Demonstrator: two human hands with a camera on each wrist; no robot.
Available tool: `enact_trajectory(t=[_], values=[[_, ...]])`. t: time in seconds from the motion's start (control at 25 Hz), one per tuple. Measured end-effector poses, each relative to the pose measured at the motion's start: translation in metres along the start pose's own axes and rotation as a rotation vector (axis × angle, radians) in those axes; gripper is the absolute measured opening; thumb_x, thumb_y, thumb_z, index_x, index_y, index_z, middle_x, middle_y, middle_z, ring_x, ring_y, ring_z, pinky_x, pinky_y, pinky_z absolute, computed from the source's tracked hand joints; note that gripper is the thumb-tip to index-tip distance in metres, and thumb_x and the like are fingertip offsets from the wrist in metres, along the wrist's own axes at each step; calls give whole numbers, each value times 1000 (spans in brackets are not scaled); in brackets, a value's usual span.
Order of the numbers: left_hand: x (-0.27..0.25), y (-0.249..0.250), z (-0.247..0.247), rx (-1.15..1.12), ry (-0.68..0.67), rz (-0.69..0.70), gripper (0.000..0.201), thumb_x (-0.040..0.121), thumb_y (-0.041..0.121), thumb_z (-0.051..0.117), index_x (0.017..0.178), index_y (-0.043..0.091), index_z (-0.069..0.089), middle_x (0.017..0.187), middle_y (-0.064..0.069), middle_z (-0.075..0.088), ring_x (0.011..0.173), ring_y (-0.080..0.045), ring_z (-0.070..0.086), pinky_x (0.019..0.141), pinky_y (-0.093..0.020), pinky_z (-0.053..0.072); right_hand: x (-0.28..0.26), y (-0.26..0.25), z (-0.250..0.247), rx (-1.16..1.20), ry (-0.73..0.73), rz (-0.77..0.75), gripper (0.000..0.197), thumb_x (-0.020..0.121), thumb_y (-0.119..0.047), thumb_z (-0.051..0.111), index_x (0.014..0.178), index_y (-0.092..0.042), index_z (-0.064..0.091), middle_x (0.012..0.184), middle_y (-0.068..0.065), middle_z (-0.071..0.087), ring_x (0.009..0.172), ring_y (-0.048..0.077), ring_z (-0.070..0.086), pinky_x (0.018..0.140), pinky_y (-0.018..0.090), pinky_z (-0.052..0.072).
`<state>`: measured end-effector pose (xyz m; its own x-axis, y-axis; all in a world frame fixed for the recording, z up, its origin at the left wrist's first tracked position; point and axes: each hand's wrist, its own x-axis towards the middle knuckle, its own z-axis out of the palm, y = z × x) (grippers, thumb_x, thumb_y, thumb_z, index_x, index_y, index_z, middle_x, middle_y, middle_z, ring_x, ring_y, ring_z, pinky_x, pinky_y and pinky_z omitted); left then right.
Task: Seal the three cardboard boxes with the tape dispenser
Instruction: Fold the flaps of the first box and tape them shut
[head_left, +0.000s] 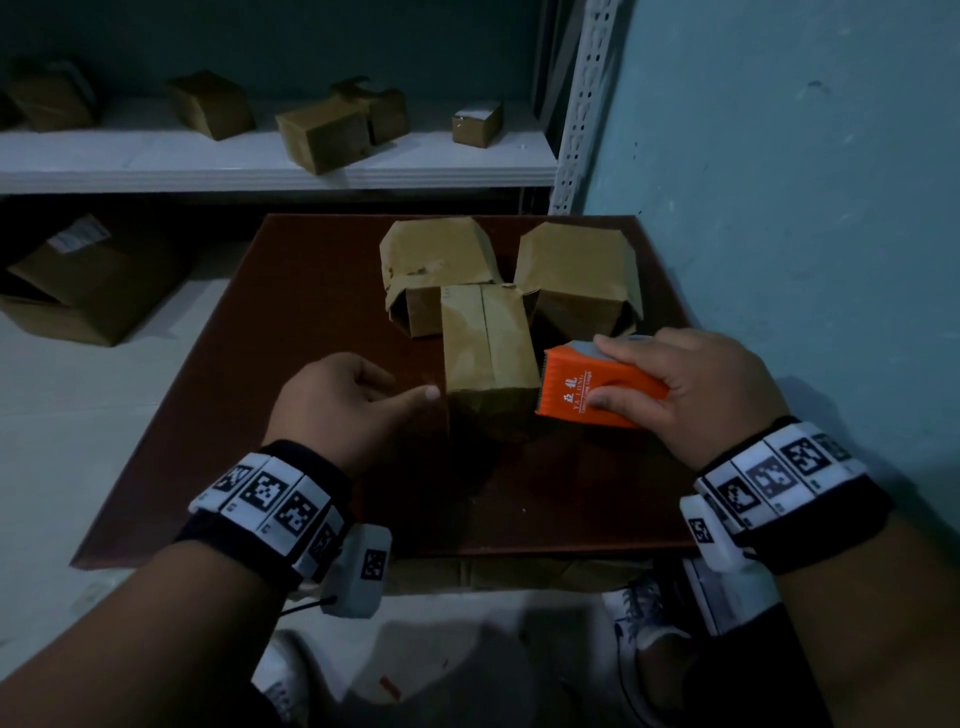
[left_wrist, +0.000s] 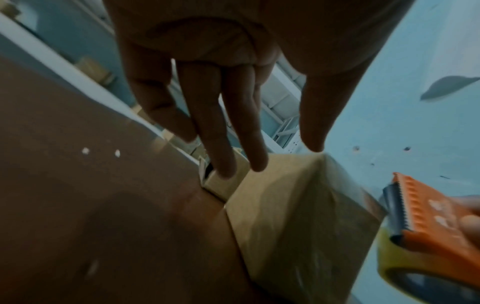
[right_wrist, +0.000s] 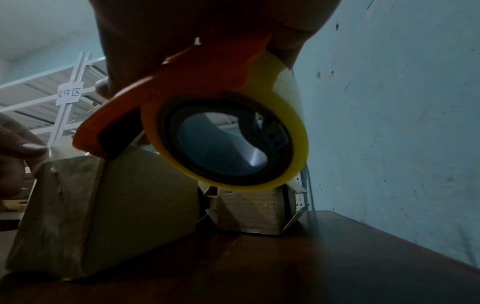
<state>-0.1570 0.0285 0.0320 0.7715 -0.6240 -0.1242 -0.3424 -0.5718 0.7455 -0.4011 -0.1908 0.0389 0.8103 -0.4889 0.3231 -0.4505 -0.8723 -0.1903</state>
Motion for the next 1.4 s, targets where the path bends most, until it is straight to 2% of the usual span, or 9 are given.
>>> enact_trajectory(t=[0.12, 0.2, 0.32, 0.4, 0.48, 0.64, 0.8, 1.04, 1.4], values=[[3, 15, -6, 110, 144, 249, 59, 69, 64, 83, 112, 30, 61, 109, 12, 66, 100, -9, 63, 79, -30, 54, 1, 4, -1, 9, 28, 4, 72, 87, -78, 46, 137, -30, 68, 105, 0, 73, 93, 22, 65, 81, 31, 38], [13, 30, -4, 248, 163, 505, 80, 64, 75, 75, 127, 28, 61, 130, 7, 62, 122, -16, 56, 100, -43, 52, 2, 5, -1, 4, 33, -1, 70, 87, -78, 48, 135, -31, 70, 103, 0, 74, 92, 23, 66, 81, 30, 37], [30, 51, 6, 372, -80, 627, 108, 60, 84, 65, 150, 26, 51, 163, 5, 41, 156, -16, 24, 126, -54, 26, 1, 6, 0, -11, 22, -7, 70, 87, -78, 48, 135, -32, 70, 101, -1, 73, 91, 23, 66, 82, 30, 36], [38, 57, 18, 420, -230, 614, 110, 67, 76, 72, 159, 27, 40, 171, 6, 25, 157, -7, 2, 129, -46, 5, 2, 7, 0, -8, 21, -8, 71, 88, -78, 47, 135, -31, 69, 100, 0, 73, 90, 23, 65, 82, 31, 35], [44, 56, 30, 457, -293, 635, 101, 77, 69, 72, 161, 26, 36, 172, 5, 22, 159, -10, -1, 130, -44, -1, 2, 9, -1, -6, 21, -6, 71, 88, -78, 47, 136, -31, 69, 98, -1, 73, 89, 23, 65, 81, 31, 36], [48, 60, 41, 556, -309, 605, 90, 84, 73, 61, 159, 29, 39, 172, 11, 22, 160, -13, 9, 131, -47, 11, 3, 14, -1, -11, 2, -12, 71, 89, -79, 47, 137, -30, 69, 99, -1, 73, 90, 22, 65, 81, 31, 38], [49, 55, 48, 572, -219, 578, 113, 65, 98, 41, 155, 30, 48, 169, 11, 32, 157, -11, 25, 122, -47, 38, 5, 16, 0, -12, 9, -38, 70, 89, -77, 49, 136, -30, 69, 102, 0, 75, 91, 24, 67, 83, 32, 40], [50, 64, 51, 644, -280, 523, 102, 73, 87, 49, 159, 32, 40, 171, 13, 24, 159, -9, 16, 126, -42, 29, 8, 25, -6, -40, -18, -41, 73, 88, -79, 48, 138, -30, 67, 122, 1, 75, 102, 28, 69, 90, 45, 51], [52, 64, 52, 601, -284, 476, 106, 67, 89, 47, 158, 34, 43, 170, 15, 25, 158, -8, 18, 128, -44, 27, 13, 28, -16, -201, -87, 96, 73, 86, -81, 41, 136, -36, 68, 116, 4, 76, 101, 33, 67, 90, 50, 50]])
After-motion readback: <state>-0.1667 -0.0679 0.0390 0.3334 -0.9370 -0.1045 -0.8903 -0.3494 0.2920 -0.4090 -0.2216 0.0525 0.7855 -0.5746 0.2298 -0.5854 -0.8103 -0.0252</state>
